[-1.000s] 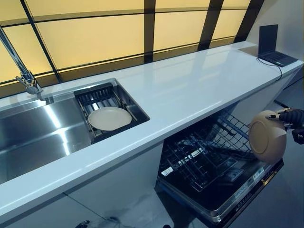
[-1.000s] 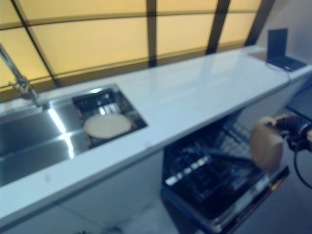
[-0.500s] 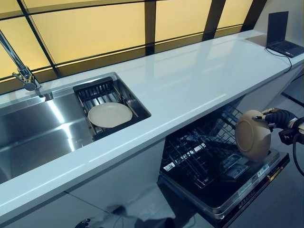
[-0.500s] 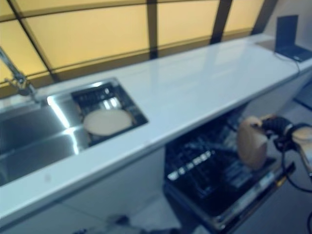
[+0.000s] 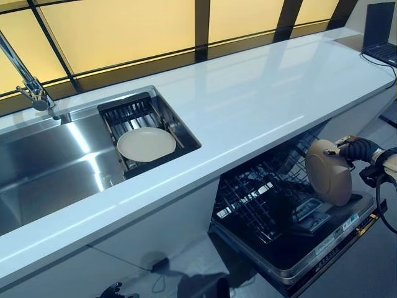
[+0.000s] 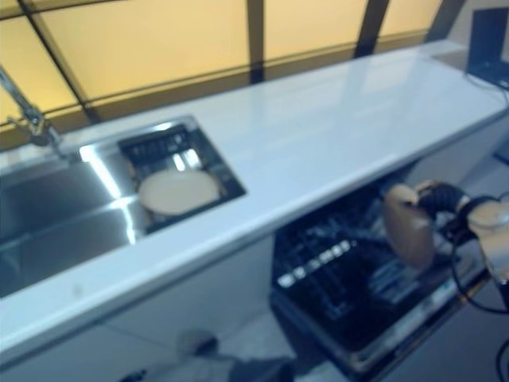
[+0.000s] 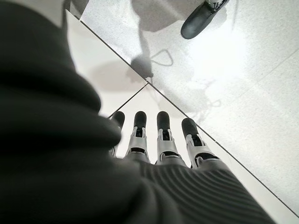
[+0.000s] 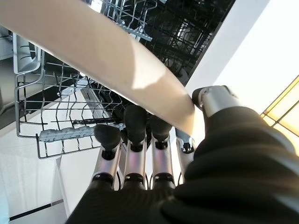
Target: Take plates into dishwasher
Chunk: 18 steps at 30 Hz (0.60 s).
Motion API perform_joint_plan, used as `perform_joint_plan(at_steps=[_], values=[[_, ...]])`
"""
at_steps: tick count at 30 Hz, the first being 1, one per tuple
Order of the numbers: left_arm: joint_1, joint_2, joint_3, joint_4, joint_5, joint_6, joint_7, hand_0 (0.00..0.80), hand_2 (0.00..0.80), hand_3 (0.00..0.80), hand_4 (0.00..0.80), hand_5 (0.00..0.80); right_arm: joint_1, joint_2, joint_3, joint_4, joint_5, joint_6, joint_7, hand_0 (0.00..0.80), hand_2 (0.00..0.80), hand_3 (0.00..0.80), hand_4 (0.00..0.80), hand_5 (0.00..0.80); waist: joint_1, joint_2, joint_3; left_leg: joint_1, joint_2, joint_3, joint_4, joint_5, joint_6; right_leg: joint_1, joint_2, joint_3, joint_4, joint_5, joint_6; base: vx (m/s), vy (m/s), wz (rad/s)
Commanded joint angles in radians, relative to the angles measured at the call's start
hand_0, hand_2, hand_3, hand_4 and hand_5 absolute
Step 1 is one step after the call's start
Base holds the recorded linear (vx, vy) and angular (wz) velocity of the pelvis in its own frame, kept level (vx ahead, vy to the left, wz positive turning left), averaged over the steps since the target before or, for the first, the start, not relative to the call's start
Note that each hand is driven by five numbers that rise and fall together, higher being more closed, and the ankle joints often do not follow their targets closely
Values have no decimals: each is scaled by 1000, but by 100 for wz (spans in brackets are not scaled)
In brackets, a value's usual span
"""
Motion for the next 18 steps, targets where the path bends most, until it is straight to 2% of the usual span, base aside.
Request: perform_joint_plan(at_steps=[1,12,18], values=[[-43,35,16,23,12,-19,18,0,0,0,0,0,-55,27,25,1,-33,-55,-4,800,800,800,800,800,27,-38,11,17,-35,-61,-1,-93,71,75,-27,-71,4,-115,71,0,0,0],[-46,48,16,11,16,-17,17,0,0,0,0,0,-70,53,58,42,-35,-89,20,800,800,800,800,800,40,-28,22,14,-38,-77,-1,-90,69,77,-31,-78,4,-116,70,-1,-25,1],[-51,51,13,-4,1,-18,18,0,0,0,0,0,-83,68,70,82,-58,-121,19,800,800,800,800,800,47,-11,40,1,-38,-90,-1,-84,65,71,-32,-84,4,-117,66,-24,-60,6]])
